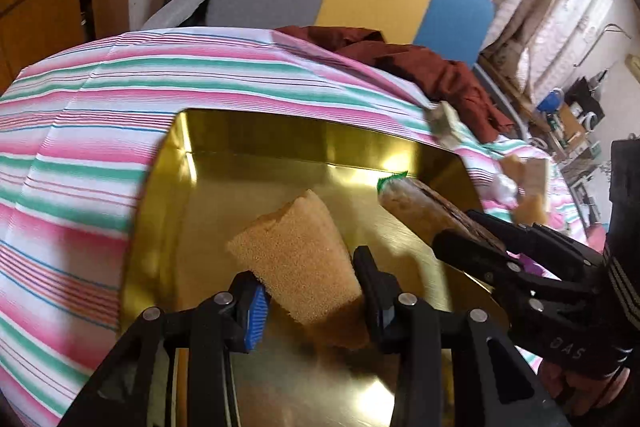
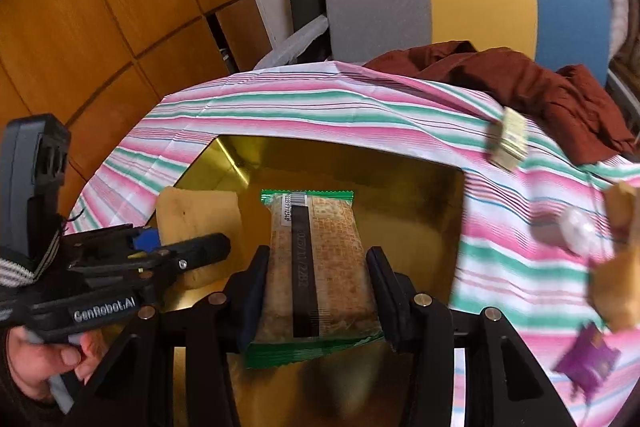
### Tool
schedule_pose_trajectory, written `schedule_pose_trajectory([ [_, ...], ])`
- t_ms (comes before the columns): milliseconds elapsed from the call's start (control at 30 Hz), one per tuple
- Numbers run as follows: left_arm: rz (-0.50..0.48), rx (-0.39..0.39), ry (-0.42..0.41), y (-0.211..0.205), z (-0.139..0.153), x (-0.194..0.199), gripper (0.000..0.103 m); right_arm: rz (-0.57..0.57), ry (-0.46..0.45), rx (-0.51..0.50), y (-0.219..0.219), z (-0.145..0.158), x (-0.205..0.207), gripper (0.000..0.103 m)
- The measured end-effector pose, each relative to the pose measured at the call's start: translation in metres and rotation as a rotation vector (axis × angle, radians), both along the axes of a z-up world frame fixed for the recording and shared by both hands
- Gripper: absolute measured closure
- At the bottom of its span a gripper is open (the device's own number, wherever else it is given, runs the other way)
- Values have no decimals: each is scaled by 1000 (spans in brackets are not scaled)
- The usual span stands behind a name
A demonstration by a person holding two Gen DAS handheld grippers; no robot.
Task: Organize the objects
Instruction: 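Place cracker packet and sponge into the gold tray, opening both tools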
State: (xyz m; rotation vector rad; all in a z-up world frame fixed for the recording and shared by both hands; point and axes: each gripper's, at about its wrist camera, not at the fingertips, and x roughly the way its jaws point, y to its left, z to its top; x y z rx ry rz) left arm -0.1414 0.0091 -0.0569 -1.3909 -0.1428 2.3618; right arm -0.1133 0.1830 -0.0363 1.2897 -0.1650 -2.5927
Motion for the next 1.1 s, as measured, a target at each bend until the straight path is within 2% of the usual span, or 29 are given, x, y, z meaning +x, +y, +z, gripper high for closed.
schedule_pose_trajectory([
  [67, 13, -18, -7, -5, -4, -8, 64, -36, -17, -15, -6, -5, -15, 54],
  [133, 33, -28, -12, -10, -7, -18, 63, -90, -48, -84, -7, -13, -30, 51],
  [167, 48, -30, -21, -13, -9, -23, 62, -120, -60, -117, -6, -16, -36, 41],
  [233, 76, -22, -37, -17, -11, -30, 59, -137, -86, -185, -7, -21, -41, 29],
  [267, 95, -23, -42, -20, -12, -33, 55, -141, -96, -208, -7, -22, -41, 27],
  [333, 116, -25, -41, -23, -10, -35, 50, -147, -92, -216, -7, -21, -34, 27],
  [500, 138, 32, 33, -29, 6, -30, 48, -127, -28, -186, -1, -9, -6, 27],
  [700, 219, 110, 68, -39, 24, -16, 48, -122, 26, -170, 8, 3, 18, 27],
  [867, 255, 145, 80, -37, 26, 2, 48, -104, 63, -145, 12, 11, 33, 26],
  [1000, 251, 160, 82, -31, 23, 21, 48, -101, 76, -150, 13, 16, 43, 26],
  [1100, 223, 199, 88, -24, 21, 37, 48, -98, 93, -151, 15, 20, 51, 26],
])
